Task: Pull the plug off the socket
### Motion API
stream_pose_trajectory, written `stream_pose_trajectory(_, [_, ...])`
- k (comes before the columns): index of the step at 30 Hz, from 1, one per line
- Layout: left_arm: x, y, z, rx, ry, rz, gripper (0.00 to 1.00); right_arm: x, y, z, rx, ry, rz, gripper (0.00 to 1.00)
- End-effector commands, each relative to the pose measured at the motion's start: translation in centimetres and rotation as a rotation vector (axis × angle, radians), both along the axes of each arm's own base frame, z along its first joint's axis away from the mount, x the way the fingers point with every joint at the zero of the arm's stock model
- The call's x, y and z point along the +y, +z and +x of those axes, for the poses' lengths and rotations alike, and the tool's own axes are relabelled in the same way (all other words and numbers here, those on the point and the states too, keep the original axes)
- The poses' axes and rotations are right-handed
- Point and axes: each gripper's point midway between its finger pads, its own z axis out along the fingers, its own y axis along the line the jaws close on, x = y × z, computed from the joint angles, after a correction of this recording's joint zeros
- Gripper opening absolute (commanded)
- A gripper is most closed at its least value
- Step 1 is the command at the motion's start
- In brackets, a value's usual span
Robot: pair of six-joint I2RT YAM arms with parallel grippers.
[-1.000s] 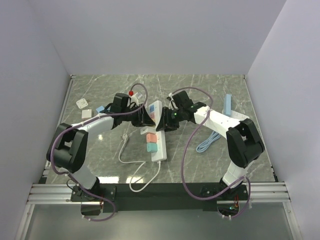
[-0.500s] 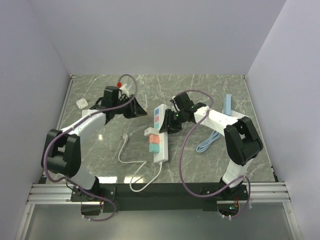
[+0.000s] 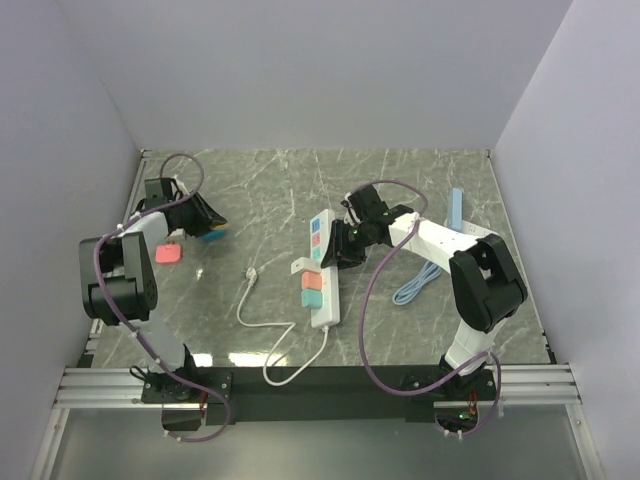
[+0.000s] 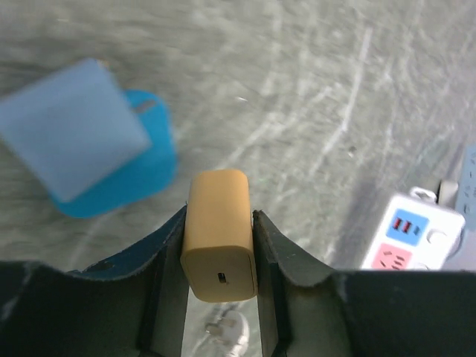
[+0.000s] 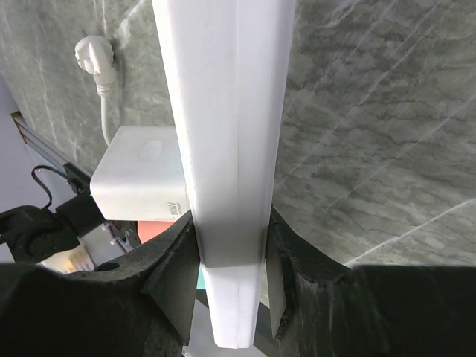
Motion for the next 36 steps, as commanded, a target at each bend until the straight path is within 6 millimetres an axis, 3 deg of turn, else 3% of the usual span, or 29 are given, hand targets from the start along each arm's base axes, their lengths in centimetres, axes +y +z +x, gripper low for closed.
stream_pose_trajectory(1, [2.2, 1.6, 2.6, -0.074, 0.071, -0.003, 0.12, 1.2, 4.6, 0.8, -0.104, 0.035, 0.106, 0.00])
stream_pose_trajectory(3, [2.7, 1.1, 2.8, -0.056, 0.092, 0.004, 0.20, 1.2, 4.5, 0.7, -0.103, 0.039, 0.105, 0.00])
stream_pose_trajectory(4, [3.2, 0.7, 3.2, -0.041, 0.115, 0.024, 0.33, 1.2, 4.5, 0.8, -0.106, 0.040, 0.104, 0.00])
stream_pose_trajectory(6, [3.7, 0.6, 3.5, -0.028, 0.135, 0.040, 0.49, 1.2, 4.6, 0.7, -0.107, 0.045, 0.103, 0.00])
stream_pose_trajectory(9, [4.7, 0.4, 3.7, -0.014, 0.176, 0.080, 0.64, 1.3, 4.6, 0.8, -0.107, 0.045, 0.104, 0.00])
stream_pose_trajectory(15, [5.6, 1.1, 3.7, -0.022, 0.206, 0.116, 0.84, 1.3, 4.5, 0.9, -0.101, 0.051, 0.100, 0.00])
stream_pose_trajectory(18, [4.9, 2.8, 3.3, -0.060, 0.196, 0.084, 0.85, 1.4, 4.5, 1.0, -0.101, 0.051, 0.104, 0.00])
stream_pose_trajectory(19, [4.4, 4.2, 3.2, -0.094, 0.186, 0.065, 0.85, 1.4, 4.6, 1.0, -0.101, 0.051, 0.104, 0.00])
stream_pose_trajectory(23, [-0.5, 6.2, 0.9, -0.137, 0.003, -0.006, 0.87, 1.5, 4.7, 1.3, -0.101, 0.041, 0.101, 0.00])
stream_pose_trajectory(26, [-6.4, 6.9, -2.4, -0.163, -0.232, -0.119, 0.88, 1.7, 4.8, 1.6, -0.096, 0.024, 0.108, 0.00])
stream_pose_trajectory(27, [-8.9, 6.6, -4.4, -0.145, -0.316, -0.157, 0.87, 1.9, 4.8, 1.8, -0.094, 0.018, 0.108, 0.00])
stream_pose_trajectory(28, [-9.7, 6.5, -5.1, -0.152, -0.360, -0.169, 0.87, 1.9, 4.8, 1.9, -0.089, 0.007, 0.108, 0.00])
stream_pose_trajectory(30, [-13.6, 5.9, -8.1, -0.133, -0.486, -0.202, 0.87, 2.1, 4.9, 2.1, -0.085, 0.002, 0.122, 0.00])
stream_pose_trajectory(34, [-17.6, 5.5, -11.2, -0.142, -0.619, -0.221, 0.88, 2.6, 5.4, 2.2, -0.079, 0.007, 0.145, 0.00])
stream_pose_trajectory(36, [-18.3, 5.4, -11.6, -0.142, -0.620, -0.227, 0.88, 2.7, 5.6, 2.3, -0.083, 0.011, 0.146, 0.00])
